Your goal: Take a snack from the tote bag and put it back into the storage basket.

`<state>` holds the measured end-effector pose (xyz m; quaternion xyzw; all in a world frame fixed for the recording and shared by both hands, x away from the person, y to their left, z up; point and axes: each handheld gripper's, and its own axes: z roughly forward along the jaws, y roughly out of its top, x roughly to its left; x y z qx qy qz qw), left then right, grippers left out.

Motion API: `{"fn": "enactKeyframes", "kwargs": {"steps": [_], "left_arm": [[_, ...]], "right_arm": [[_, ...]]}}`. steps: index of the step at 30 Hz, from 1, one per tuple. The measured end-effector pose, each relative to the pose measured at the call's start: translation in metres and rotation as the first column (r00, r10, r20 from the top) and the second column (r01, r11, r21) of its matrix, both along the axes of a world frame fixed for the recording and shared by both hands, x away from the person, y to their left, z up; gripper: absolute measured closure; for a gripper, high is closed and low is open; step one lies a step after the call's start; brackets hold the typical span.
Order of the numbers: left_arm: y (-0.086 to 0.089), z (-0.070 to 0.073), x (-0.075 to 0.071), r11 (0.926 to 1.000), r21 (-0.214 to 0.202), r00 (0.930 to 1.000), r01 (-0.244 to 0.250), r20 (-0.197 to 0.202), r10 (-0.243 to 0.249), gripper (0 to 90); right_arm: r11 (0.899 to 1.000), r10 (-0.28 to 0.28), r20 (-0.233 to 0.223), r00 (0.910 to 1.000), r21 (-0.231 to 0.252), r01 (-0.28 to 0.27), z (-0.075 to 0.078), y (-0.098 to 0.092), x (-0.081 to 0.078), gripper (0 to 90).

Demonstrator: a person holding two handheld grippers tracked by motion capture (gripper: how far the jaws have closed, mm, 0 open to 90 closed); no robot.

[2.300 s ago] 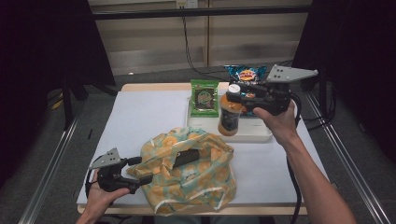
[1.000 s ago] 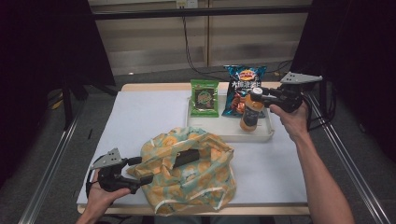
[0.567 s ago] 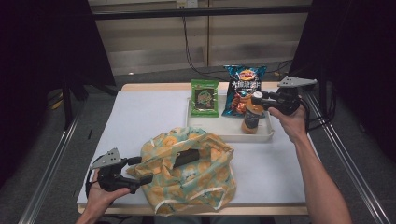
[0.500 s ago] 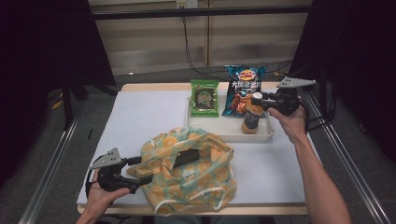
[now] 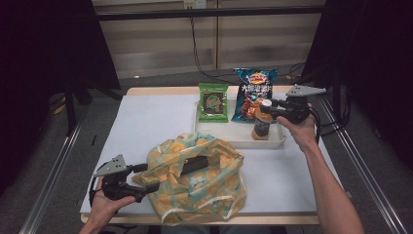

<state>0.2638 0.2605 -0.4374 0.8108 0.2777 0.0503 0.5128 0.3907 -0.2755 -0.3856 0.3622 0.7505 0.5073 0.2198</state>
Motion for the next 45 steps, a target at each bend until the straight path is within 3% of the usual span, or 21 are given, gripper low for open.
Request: {"fn": "enactKeyframes", "kwargs": {"steps": [6,11,15,21,31,34,38,45], "left_arm": [[0.0,0.0,0.0,1.0,-0.002,1.0,0.001,0.002,-0.001,12.8],[0.0,0.0,0.0,1.0,-0.005,1.0,0.002,0.001,-0.002,12.8],[0.0,0.001,-0.001,1.0,0.002,1.0,0.001,0.004,-0.001,12.8],[-0.001,0.001,-0.001,1.0,-0.001,1.0,0.006,0.002,-0.006,12.8],[-0.001,0.0,-0.001,1.0,0.005,1.0,0.004,0.0,-0.004,12.8],[-0.001,0.0,-0.001,1.0,0.005,1.0,0.003,0.0,-0.003,12.8],[-0.001,0.0,-0.001,1.0,0.006,1.0,0.006,0.003,-0.006,12.8],[0.001,0.0,0.0,1.0,0.001,1.0,0.005,0.0,-0.005,12.8]], "right_arm": [[0.999,-0.023,-0.014,0.9996,0.028,0.023,-0.002,0.003,-0.002,50.7],[0.994,-0.077,0.01,0.997,0.073,0.076,-0.002,0.005,-0.007,43.5],[0.987,-0.137,0.037,0.9899,0.088,0.133,-0.003,0.01,-0.014,39.6],[0.973,-0.203,0.064,0.9771,0.121,0.194,-0.006,0.02,-0.023,46.9],[0.951,-0.294,0.069,0.9532,0.123,0.285,-0.019,0.03,-0.024,55.1],[0.95,-0.301,0.076,0.9506,0.111,0.292,-0.018,0.032,-0.023,58.5],[0.955,-0.286,0.066,0.9559,0.1,0.279,-0.015,0.034,-0.021,59.2],[0.981,-0.173,0.05,0.9837,0.092,0.168,-0.013,0.022,-0.012,59.2]]}}
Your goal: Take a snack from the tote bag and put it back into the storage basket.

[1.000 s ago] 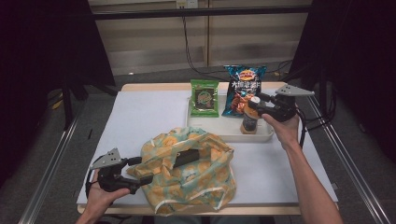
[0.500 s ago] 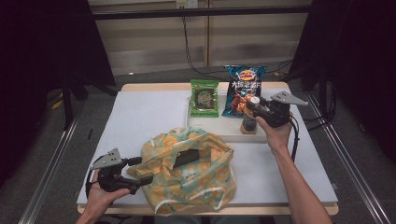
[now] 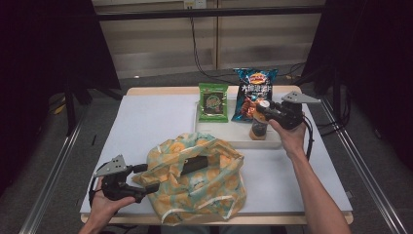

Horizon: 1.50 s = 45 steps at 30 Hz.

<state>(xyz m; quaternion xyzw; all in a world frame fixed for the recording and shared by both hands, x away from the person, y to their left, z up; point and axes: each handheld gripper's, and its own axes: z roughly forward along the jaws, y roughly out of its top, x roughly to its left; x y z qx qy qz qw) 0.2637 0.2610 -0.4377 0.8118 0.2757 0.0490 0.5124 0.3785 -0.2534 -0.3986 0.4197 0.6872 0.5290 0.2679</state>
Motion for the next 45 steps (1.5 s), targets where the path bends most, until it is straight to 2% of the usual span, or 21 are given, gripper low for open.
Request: {"fn": "enactKeyframes", "kwargs": {"steps": [5,6,12,17,23,30,36,38,40,43,45], "left_arm": [[-0.001,0.0,0.0,1.0,0.003,1.0,-0.003,-0.003,0.003,12.8],[0.0,0.0,0.0,1.0,0.005,1.0,-0.001,-0.002,0.001,12.8],[-0.002,-0.001,0.0,1.0,0.009,1.0,0.001,-0.003,-0.001,12.8],[-0.002,-0.001,0.0,0.9999,0.011,1.0,0.0,-0.004,0.0,12.7],[-0.002,-0.001,0.0,0.9999,0.014,1.0,-0.001,-0.005,0.001,12.8],[-0.003,-0.001,0.0,0.9999,0.011,1.0,-0.001,-0.006,0.001,12.8],[-0.003,-0.001,0.0,0.9998,0.019,1.0,-0.006,-0.004,0.006,12.8],[-0.003,-0.001,-0.001,0.9999,0.017,1.0,-0.004,-0.003,0.004,12.8],[-0.003,-0.001,-0.001,0.9999,0.013,1.0,-0.005,-0.004,0.005,12.9],[-0.002,-0.001,0.0,0.9999,0.013,1.0,-0.002,-0.005,0.002,12.9],[-0.002,-0.002,0.0,0.9999,0.014,1.0,-0.004,-0.008,0.004,13.0]], "right_arm": [[0.997,0.072,-0.007,0.9974,-0.016,-0.072,0.002,-0.013,0.005,59.2],[0.997,0.072,-0.01,0.9974,-0.01,-0.072,0.002,-0.015,0.005,59.3],[0.988,0.154,-0.023,0.9877,-0.02,-0.155,0.004,-0.025,0.004,59.3],[0.983,0.174,-0.045,0.9837,-0.048,-0.176,0.008,-0.028,0.005,59.3],[0.983,0.181,-0.043,0.9825,-0.03,-0.183,0.007,-0.036,0.003,59.2],[0.984,0.171,-0.058,0.9836,-0.047,-0.173,0.009,-0.043,0.001,59.1],[0.988,0.153,-0.045,0.9871,-0.017,-0.154,0.006,-0.042,-0.001,57.9],[0.989,0.144,-0.053,0.9881,-0.007,-0.145,0.005,-0.041,-0.001,51.6],[0.991,0.13,-0.071,0.989,-0.03,-0.132,0.004,-0.038,0.0,47.2],[0.992,0.13,-0.06,0.9897,0.004,-0.129,0.004,-0.037,-0.001,41.9],[0.992,0.122,-0.056,0.9909,0.0,-0.122,0.006,-0.036,-0.002,37.3]]}}
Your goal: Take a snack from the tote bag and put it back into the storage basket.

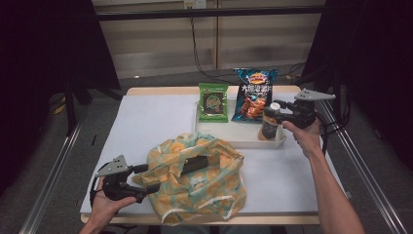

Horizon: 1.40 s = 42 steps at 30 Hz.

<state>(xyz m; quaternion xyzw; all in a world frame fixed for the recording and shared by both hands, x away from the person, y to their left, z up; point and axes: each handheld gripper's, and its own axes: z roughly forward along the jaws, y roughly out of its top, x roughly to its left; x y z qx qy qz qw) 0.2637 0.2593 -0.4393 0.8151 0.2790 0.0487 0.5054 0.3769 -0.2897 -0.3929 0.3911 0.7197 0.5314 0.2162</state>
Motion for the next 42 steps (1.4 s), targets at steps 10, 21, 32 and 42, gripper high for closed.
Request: {"fn": "enactKeyframes", "kwargs": {"steps": [10,21,32,42], "left_arm": [[0.003,-0.001,-0.002,0.9999,-0.008,0.9999,-0.007,-0.009,0.007,14.3],[-0.001,0.002,-0.005,0.9996,0.016,0.9998,-0.022,-0.005,0.022,21.0],[-0.008,0.008,-0.005,0.9996,0.018,0.9997,-0.023,0.008,0.022,28.2],[-0.015,0.01,-0.003,0.9998,0.018,0.9999,0.011,0.011,-0.011,36.7]], "right_arm": [[0.998,-0.031,0.055,0.998,0.062,0.027,0.024,-0.003,-0.018,32.9],[0.999,0.03,0.107,0.9938,0.038,-0.034,0.039,0.016,-0.058,41.1],[0.989,0.147,0.085,0.9855,-0.011,-0.147,0.04,0.051,-0.08,38.0],[0.968,0.246,0.008,0.9693,-0.055,-0.245,0.017,0.088,-0.084,39.2]]}}
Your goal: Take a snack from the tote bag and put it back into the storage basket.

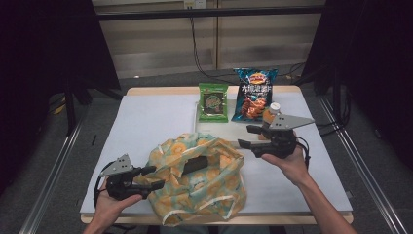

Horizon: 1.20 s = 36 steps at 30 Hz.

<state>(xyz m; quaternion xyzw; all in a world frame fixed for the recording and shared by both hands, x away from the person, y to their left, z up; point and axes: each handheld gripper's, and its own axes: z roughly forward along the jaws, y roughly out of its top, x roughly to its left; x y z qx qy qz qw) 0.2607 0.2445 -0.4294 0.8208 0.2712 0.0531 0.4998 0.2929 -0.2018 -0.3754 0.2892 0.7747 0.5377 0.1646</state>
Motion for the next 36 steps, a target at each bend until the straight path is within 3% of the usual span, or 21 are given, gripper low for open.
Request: {"fn": "enactKeyframes", "kwargs": {"steps": [8,11,15,19,22,25,30,36], "left_arm": [[-0.013,0.009,0.003,0.9999,-0.013,0.9999,0.005,0.01,-0.005,37.7],[-0.024,0.01,0.007,0.999,0.001,0.9989,0.044,0.013,-0.044,42.8],[-0.039,0.011,0.009,0.995,0.014,0.9951,0.098,0.011,-0.099,54.4],[-0.049,0.019,0.01,0.993,0.014,0.9927,0.117,0.027,-0.118,55.5],[-0.052,0.023,0.014,0.9934,0.016,0.9928,0.114,0.035,-0.114,52.8],[-0.055,0.019,0.032,0.9968,0.044,0.9977,0.067,0.005,-0.067,42.5],[-0.055,0.011,0.055,0.9968,0.074,0.9996,0.029,-0.005,-0.028,42.6],[-0.064,-0.003,0.057,0.9922,0.122,0.9995,0.026,-0.019,-0.024,39.9]], "right_arm": [[0.994,0.094,-0.04,0.9947,-0.043,-0.096,-0.014,0.037,0.0,38.1],[0.991,0.112,-0.056,0.9921,-0.064,-0.115,-0.019,0.05,0.003,37.9],[0.986,0.129,-0.047,0.9905,-0.105,-0.134,-0.019,0.063,0.011,46.5],[0.987,0.134,-0.045,0.99,-0.089,-0.137,-0.019,0.066,0.022,42.2],[0.987,0.124,-0.066,0.9901,-0.095,-0.13,-0.022,0.069,0.027,37.5],[0.984,0.134,-0.096,0.9863,-0.105,-0.144,-0.029,0.072,0.036,32.4],[0.98,0.133,-0.119,0.9838,-0.134,-0.149,-0.041,0.08,0.045,31.7],[0.97,0.152,-0.168,0.974,-0.166,-0.18,-0.056,0.09,0.051,31.5]]}}
